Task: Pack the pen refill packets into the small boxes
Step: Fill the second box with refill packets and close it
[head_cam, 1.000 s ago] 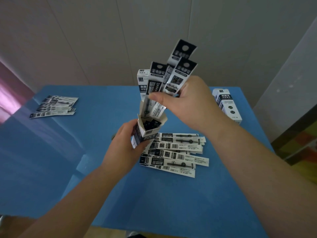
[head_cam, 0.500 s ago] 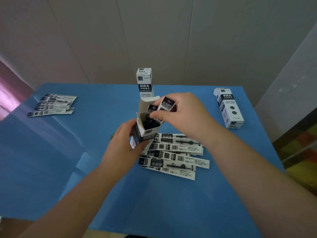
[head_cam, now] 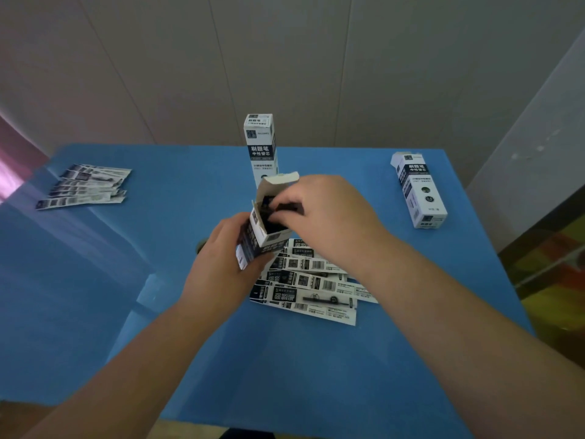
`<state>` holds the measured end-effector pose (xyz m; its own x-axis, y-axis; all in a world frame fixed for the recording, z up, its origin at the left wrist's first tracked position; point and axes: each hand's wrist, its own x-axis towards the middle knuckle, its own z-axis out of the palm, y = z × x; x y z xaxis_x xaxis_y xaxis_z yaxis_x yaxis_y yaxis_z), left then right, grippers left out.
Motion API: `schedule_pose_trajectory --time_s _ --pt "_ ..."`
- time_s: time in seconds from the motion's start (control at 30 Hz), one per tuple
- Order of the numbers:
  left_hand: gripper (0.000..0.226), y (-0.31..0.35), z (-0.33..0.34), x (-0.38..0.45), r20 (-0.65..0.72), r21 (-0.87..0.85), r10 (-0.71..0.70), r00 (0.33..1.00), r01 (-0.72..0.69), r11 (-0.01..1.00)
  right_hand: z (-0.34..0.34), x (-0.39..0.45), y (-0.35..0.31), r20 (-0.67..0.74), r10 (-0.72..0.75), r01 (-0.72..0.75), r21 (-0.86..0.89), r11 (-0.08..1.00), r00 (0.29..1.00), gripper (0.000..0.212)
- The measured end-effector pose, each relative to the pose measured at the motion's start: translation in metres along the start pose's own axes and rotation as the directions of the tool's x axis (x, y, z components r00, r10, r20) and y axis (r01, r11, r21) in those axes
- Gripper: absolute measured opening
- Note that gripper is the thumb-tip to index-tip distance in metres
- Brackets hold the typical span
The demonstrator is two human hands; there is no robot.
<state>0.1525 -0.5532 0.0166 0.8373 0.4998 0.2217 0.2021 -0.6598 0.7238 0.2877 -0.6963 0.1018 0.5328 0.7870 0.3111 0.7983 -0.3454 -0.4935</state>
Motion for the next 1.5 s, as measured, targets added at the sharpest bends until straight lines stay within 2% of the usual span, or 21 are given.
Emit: schedule_pose_trajectory --time_s 0.07,0.13,0.17,0.2,0.27,0.3,0.37,0.53,0.77,0.9,1.07,1.13,1.3,1.4,1.47,1.5 --pt "0.05 -0.001 -0.001 0.001 -0.002 -0.017 -0.01 1.0 0.01 1.0 0.001 -0.002 0.007 -0.087 0.042 -0.029 0.142 0.989 0.995 0.025" --pt "0.051 -0.002 -0.003 0.001 -0.002 -0.046 -0.021 1.0 0.021 0.999 0.002 -0.01 0.021 -0.181 0.168 -0.108 0.302 0.947 0.969 0.033" --pt "0.052 -0.003 -0.004 0.0 -0.004 -0.059 -0.026 1.0 0.026 0.998 0.003 -0.016 0.031 -0.189 0.228 -0.16 0.317 0.935 0.955 0.032" --pt "0.052 -0.003 -0.005 0.0 -0.009 -0.067 -0.031 0.999 0.03 0.997 0.005 -0.021 0.042 -0.148 0.275 -0.229 0.27 0.935 0.95 0.031" --pt "0.054 -0.003 -0.006 -0.002 -0.02 -0.062 -0.036 0.999 0.035 0.997 0.015 -0.032 0.059 0.084 0.329 -0.331 0.024 0.943 0.941 0.035" --pt "0.056 -0.003 -0.006 -0.003 -0.023 -0.054 -0.038 0.999 0.036 0.998 0.022 -0.037 0.065 0.209 0.335 -0.32 -0.101 0.942 0.919 0.036" --pt "0.059 -0.003 -0.006 -0.004 -0.02 -0.048 -0.042 0.999 0.041 0.998 0.037 -0.044 0.068 0.335 0.326 -0.246 -0.259 0.934 0.884 0.025" --pt "0.056 -0.004 -0.005 -0.004 -0.014 -0.046 -0.051 0.999 0.05 0.998 0.059 -0.047 0.068 0.331 0.309 -0.191 -0.344 0.919 0.891 0.026" --pt "0.059 -0.004 -0.006 -0.006 -0.011 -0.046 -0.06 0.998 0.059 0.997 0.058 -0.041 0.064 0.401 0.336 -0.179 -0.381 0.907 0.852 0.025" --pt "0.059 -0.004 -0.007 -0.006 -0.008 -0.054 -0.047 0.999 0.046 0.997 0.054 -0.04 0.066 0.385 0.327 -0.182 -0.367 0.913 0.863 0.042" --pt "0.059 -0.005 -0.007 -0.005 0.001 -0.055 -0.054 0.999 0.054 0.997 0.034 -0.036 0.063 0.335 0.314 -0.182 -0.371 0.911 0.888 0.026" --pt "0.058 -0.005 -0.007 -0.005 0.003 -0.06 -0.054 0.999 0.055 0.997 0.019 -0.033 0.061 0.285 0.31 -0.219 -0.31 0.925 0.907 0.02" --pt "0.056 -0.003 -0.008 -0.005 0.003 -0.085 -0.053 0.999 0.053 0.995 -0.018 -0.033 0.052 0.082 0.352 -0.357 0.055 0.933 0.932 0.016" --pt "0.052 -0.005 -0.008 -0.005 0.002 -0.08 -0.049 0.999 0.049 0.996 -0.028 -0.038 0.044 0.065 0.391 -0.384 0.391 0.836 0.918 0.019" --pt "0.052 -0.007 -0.008 -0.004 0.001 -0.07 -0.045 0.999 0.045 0.996 -0.034 -0.04 0.038 0.044 0.377 -0.326 0.599 0.731 0.925 0.006" --pt "0.052 -0.007 -0.008 -0.004 -0.001 -0.066 -0.044 0.999 0.044 0.997 -0.037 -0.04 0.035 0.026 0.364 -0.289 0.66 0.693 0.931 0.007"
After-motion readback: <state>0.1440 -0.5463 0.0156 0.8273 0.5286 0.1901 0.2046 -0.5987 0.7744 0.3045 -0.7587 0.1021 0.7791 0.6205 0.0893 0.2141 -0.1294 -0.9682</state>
